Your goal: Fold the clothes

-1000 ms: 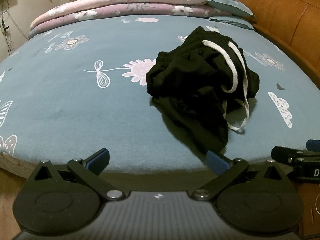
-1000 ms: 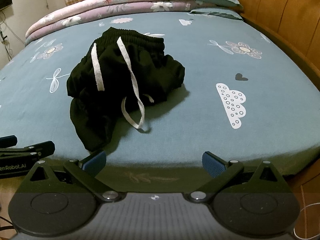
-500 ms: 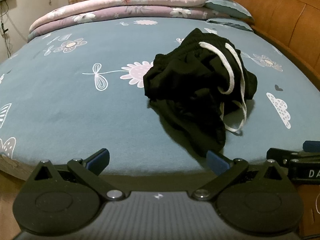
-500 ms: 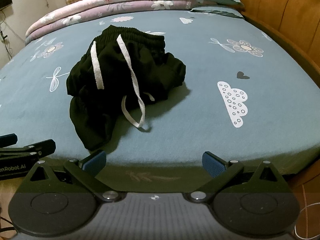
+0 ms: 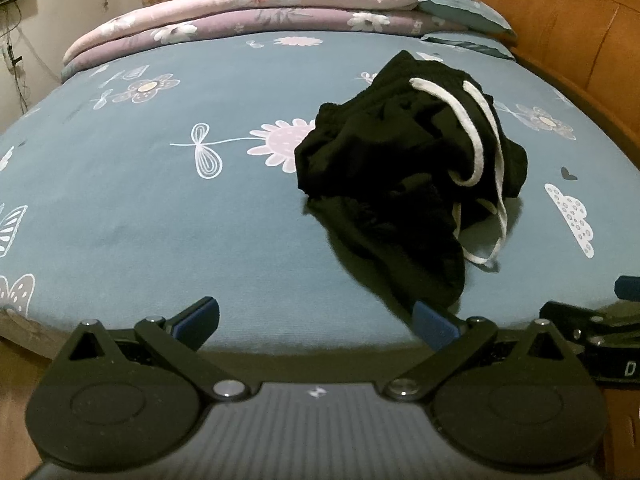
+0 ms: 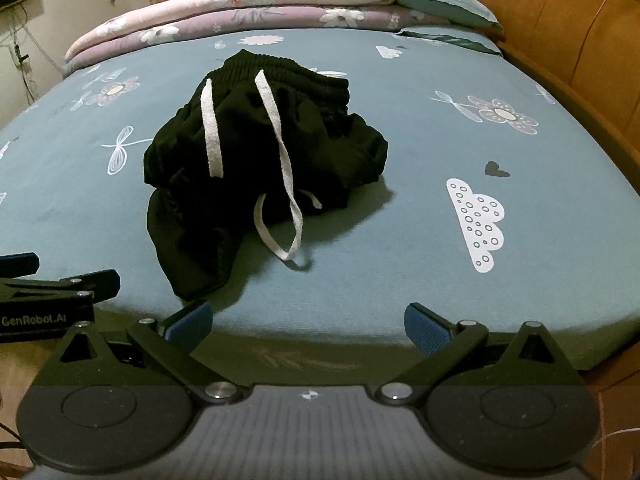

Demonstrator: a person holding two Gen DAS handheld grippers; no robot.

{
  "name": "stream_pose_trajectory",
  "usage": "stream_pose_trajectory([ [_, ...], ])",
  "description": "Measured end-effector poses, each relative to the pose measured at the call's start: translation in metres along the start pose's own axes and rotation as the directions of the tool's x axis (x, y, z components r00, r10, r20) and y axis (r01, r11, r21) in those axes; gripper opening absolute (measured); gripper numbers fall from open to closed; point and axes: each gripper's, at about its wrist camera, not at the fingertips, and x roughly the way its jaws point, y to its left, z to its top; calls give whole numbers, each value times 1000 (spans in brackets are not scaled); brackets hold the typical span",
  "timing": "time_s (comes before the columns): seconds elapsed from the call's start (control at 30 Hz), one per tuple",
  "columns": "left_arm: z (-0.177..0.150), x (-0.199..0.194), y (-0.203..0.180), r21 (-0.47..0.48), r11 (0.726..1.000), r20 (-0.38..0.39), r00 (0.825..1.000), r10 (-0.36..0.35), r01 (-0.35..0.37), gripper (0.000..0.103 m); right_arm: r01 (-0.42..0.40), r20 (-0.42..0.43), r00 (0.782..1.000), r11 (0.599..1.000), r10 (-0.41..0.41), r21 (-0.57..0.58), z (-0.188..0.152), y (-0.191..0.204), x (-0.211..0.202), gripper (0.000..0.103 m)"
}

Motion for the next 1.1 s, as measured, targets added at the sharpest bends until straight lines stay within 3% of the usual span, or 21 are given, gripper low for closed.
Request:
stream_pose_trajectory([
  [0.43, 2, 8, 2, -28, 1000, -20, 1000, 8, -9, 102, -26, -6, 1000, 999, 27, 27, 3, -8, 7, 103],
  [1.1, 5, 25, 7, -25, 999, -19, 999, 27, -28, 102, -173, 41, 985, 982, 170, 71, 11, -40, 23, 103],
])
